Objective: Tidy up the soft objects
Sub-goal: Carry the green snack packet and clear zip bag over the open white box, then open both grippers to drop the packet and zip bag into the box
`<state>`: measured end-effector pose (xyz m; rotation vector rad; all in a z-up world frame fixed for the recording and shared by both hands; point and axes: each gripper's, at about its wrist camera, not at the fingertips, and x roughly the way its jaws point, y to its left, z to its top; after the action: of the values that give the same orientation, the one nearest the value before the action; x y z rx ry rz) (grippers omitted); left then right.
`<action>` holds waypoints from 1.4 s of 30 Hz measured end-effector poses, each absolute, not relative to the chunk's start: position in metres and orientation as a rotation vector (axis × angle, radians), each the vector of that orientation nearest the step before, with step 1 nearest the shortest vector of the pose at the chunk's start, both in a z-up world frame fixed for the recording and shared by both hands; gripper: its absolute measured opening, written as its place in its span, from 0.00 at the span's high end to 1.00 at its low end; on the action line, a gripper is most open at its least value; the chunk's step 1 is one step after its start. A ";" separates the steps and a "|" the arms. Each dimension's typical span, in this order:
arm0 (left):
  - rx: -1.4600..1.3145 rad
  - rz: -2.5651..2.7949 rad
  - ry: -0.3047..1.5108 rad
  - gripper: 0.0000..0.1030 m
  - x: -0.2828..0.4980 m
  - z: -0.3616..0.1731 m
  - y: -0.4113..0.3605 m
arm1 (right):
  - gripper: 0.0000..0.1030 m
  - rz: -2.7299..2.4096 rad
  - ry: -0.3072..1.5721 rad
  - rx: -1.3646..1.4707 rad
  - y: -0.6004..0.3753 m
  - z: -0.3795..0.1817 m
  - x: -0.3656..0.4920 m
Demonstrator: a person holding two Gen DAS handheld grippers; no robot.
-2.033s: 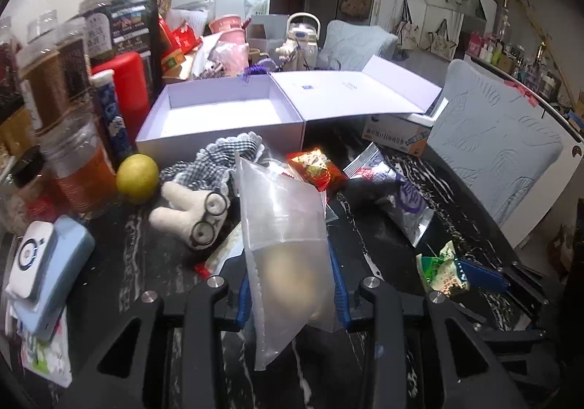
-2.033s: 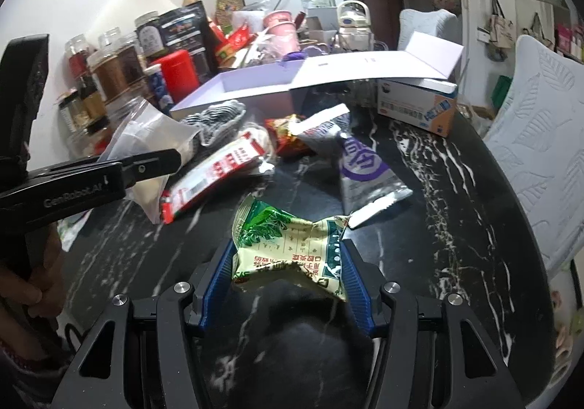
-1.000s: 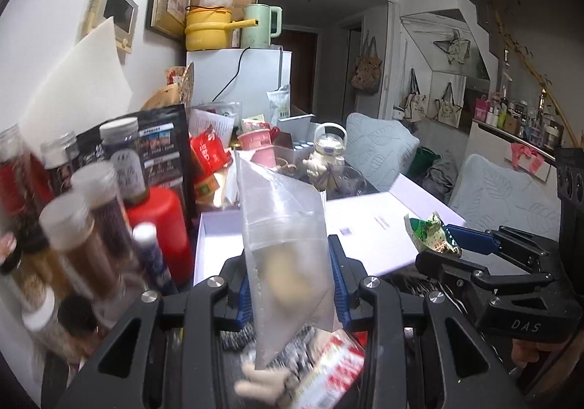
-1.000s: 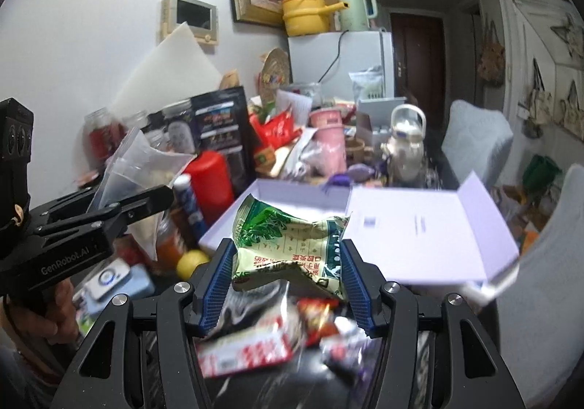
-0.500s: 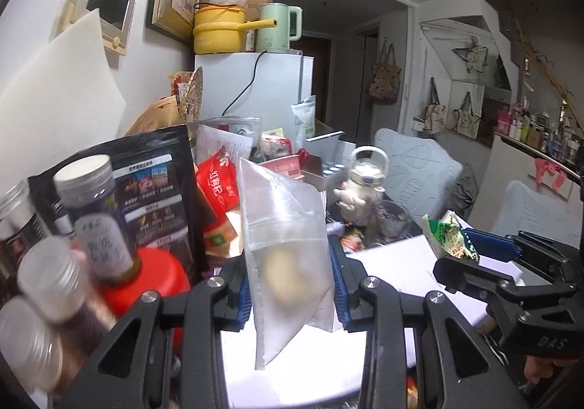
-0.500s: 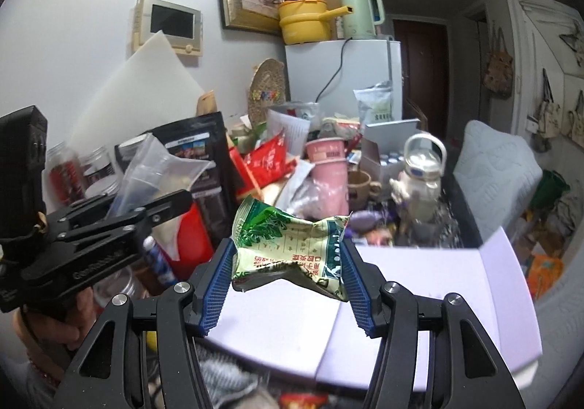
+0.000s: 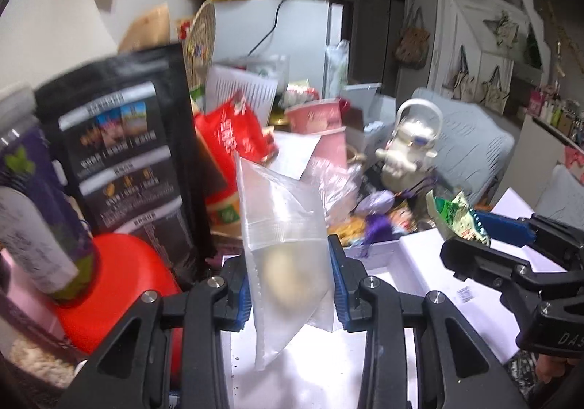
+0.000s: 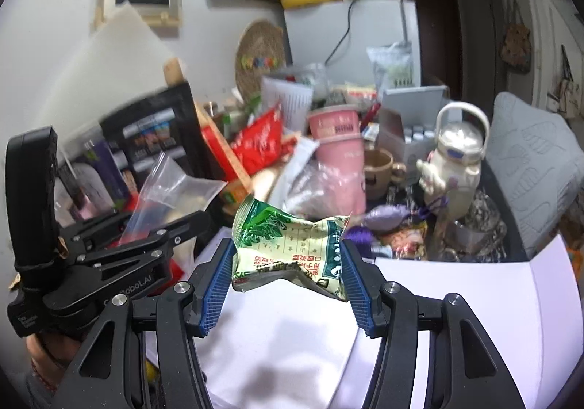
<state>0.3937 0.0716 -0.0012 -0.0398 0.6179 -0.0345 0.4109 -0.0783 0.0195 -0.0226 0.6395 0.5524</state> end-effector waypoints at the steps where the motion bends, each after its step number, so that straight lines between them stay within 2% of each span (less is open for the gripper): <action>1: -0.037 -0.028 0.628 0.66 0.398 -0.005 0.072 | 0.44 0.544 0.647 -0.027 -0.078 0.015 0.414; 15: -0.026 -0.015 0.778 0.66 0.427 -0.047 0.071 | 0.44 0.504 0.788 -0.032 -0.074 -0.029 0.448; 29: 0.014 0.019 0.855 0.66 0.442 -0.073 0.068 | 0.42 0.498 0.862 -0.047 -0.064 -0.054 0.458; 37: -0.007 0.034 0.926 0.62 0.448 -0.089 0.065 | 0.37 0.484 0.883 -0.056 -0.061 -0.058 0.460; 39: 0.004 0.045 0.919 0.56 0.448 -0.088 0.065 | 0.34 0.484 0.877 -0.061 -0.061 -0.056 0.459; 42: 0.005 0.051 0.901 0.54 0.445 -0.083 0.065 | 0.34 0.475 0.865 -0.058 -0.062 -0.052 0.457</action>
<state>0.4454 0.0648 -0.0827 0.0049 0.9010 0.0506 0.4570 -0.0620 -0.0518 -0.0580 0.8653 0.4750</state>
